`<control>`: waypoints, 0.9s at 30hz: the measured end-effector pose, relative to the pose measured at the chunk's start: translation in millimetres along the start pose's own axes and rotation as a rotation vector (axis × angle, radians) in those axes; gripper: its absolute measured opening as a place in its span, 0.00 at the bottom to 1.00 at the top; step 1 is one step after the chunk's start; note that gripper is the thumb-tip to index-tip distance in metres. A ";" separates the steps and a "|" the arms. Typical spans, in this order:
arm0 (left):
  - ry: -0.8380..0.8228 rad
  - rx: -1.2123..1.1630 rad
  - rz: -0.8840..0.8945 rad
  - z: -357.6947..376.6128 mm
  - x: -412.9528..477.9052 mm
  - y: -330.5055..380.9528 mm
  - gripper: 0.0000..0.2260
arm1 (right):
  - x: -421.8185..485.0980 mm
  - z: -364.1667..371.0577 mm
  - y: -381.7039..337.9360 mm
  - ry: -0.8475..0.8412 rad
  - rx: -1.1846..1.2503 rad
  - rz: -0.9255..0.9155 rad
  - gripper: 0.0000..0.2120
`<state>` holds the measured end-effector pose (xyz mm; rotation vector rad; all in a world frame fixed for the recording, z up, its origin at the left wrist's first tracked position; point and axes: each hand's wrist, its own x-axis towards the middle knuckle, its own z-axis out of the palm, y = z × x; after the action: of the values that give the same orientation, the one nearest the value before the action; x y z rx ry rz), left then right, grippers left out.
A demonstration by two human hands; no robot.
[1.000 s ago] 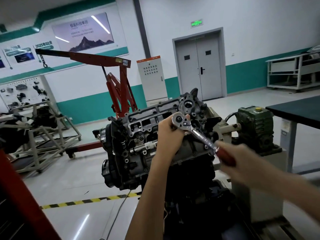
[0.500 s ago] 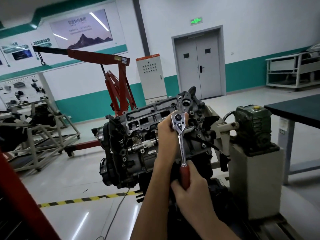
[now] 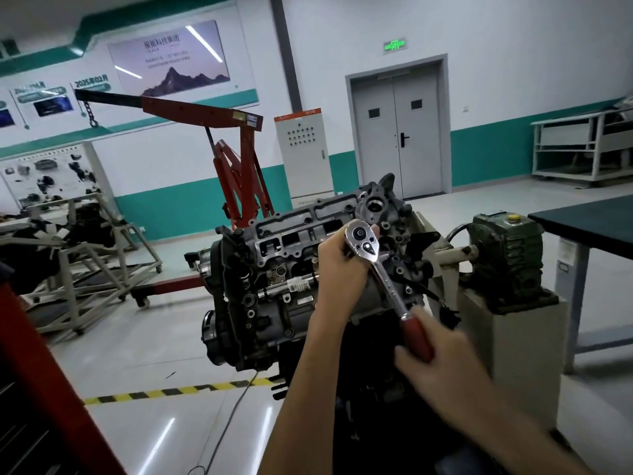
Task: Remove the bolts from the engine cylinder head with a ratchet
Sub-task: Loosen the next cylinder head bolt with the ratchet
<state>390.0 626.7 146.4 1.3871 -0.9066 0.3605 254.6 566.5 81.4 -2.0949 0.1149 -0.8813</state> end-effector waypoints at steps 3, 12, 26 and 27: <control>-0.009 -0.002 0.017 0.2 0.2 0.5 0.21 | -11.5 57.2 -21.3 0.079 0.247 0.100 0.13; -0.035 0.012 -0.009 -3.5 5.7 -0.5 0.18 | 50.9 -77.6 -0.1 -0.367 -0.347 -0.133 0.18; -0.004 0.013 0.024 -1.0 6.2 -6.7 0.22 | -6.9 55.8 -26.6 0.033 0.299 0.114 0.12; -0.008 0.017 0.024 -2.0 7.0 -6.3 0.22 | -4.7 41.1 -21.0 -0.016 0.233 0.091 0.13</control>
<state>399.5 625.4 147.3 1.3953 -0.9297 0.3822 272.2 609.3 77.8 -1.8647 0.0934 -0.7840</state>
